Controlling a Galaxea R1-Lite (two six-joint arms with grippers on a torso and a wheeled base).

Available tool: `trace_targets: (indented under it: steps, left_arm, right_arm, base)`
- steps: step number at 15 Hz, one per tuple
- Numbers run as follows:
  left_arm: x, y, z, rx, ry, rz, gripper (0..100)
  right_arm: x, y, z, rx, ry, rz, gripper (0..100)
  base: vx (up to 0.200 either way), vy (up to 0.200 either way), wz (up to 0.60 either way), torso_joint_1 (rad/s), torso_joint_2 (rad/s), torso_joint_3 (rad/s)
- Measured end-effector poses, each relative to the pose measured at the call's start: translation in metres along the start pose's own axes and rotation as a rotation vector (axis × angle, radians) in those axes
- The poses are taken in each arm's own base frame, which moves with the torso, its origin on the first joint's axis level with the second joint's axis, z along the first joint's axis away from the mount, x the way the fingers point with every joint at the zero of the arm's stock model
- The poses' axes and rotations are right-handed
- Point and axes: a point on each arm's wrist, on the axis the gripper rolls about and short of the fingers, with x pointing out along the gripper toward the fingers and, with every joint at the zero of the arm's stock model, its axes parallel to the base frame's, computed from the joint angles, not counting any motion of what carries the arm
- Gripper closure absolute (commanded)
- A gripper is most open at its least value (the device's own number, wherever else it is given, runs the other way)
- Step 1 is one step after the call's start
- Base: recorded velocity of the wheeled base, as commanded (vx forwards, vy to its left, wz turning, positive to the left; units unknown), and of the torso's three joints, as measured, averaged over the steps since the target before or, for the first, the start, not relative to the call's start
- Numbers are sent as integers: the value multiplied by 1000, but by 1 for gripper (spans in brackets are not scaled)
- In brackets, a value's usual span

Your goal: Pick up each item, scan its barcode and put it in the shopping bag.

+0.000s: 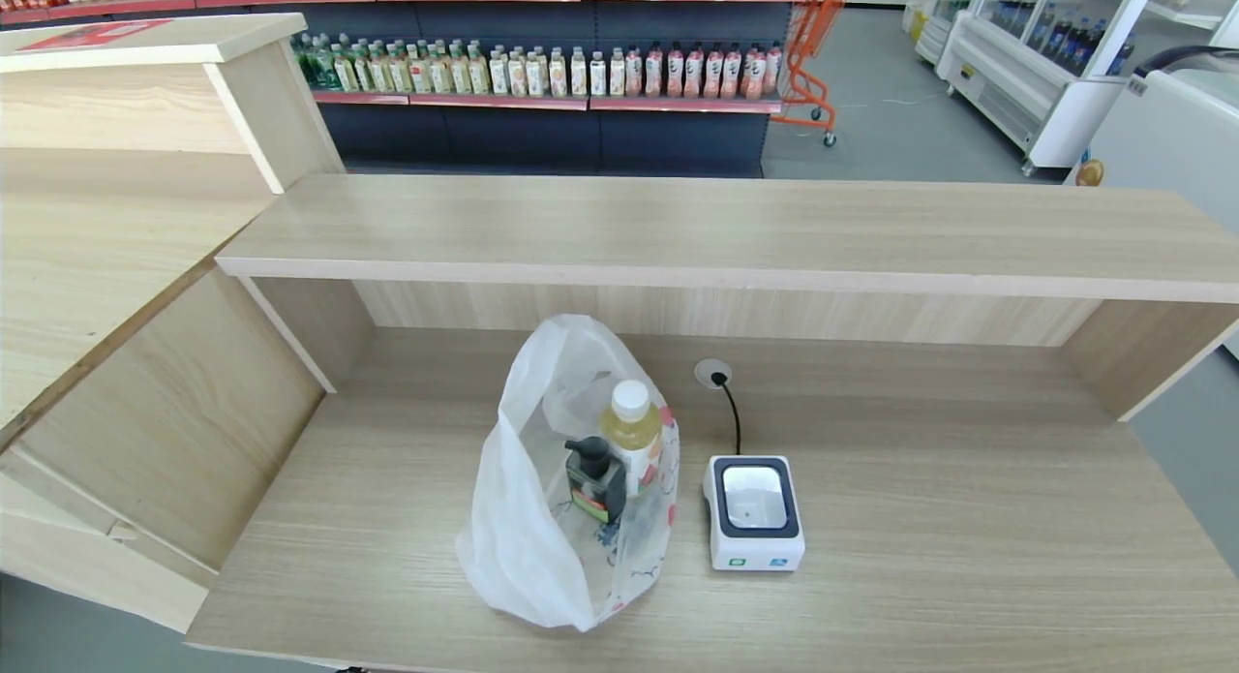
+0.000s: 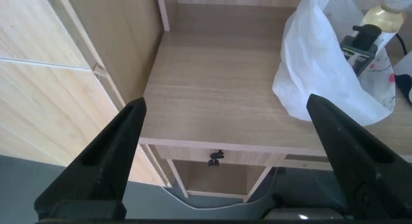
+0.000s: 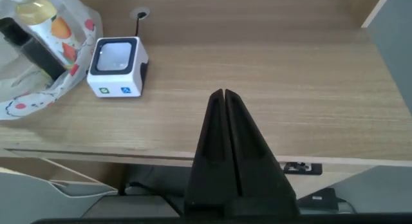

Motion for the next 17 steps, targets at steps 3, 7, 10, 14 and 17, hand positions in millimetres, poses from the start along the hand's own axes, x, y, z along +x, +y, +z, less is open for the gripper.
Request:
trace_targets:
  steps: [3, 7, 10, 14, 17]
  left_arm:
    - [0, 0, 0, -2, -1, 0, 0]
    - [0, 0, 0, -3, 0, 0, 0]
    - [0, 0, 0, -3, 0, 0, 0]
    - [0, 0, 0, -3, 0, 0, 0]
    - [0, 0, 0, -3, 0, 0, 0]
  right_arm:
    - [0, 0, 0, 0, 0, 0, 100]
    - [0, 0, 0, 0, 1, 0, 100]
    - [0, 0, 0, 0, 1, 0, 100]
    - [0, 0, 0, 1, 2, -1, 100]
    - [0, 0, 0, -2, 3, -2, 100]
  base:
    - [0, 0, 0, 0, 0, 0]
    - [0, 0, 0, 0, 0, 0]
    - [0, 0, 0, 0, 0, 0]
    - [0, 0, 0, 0, 0, 0]
    - [0, 0, 0, 0, 0, 0]
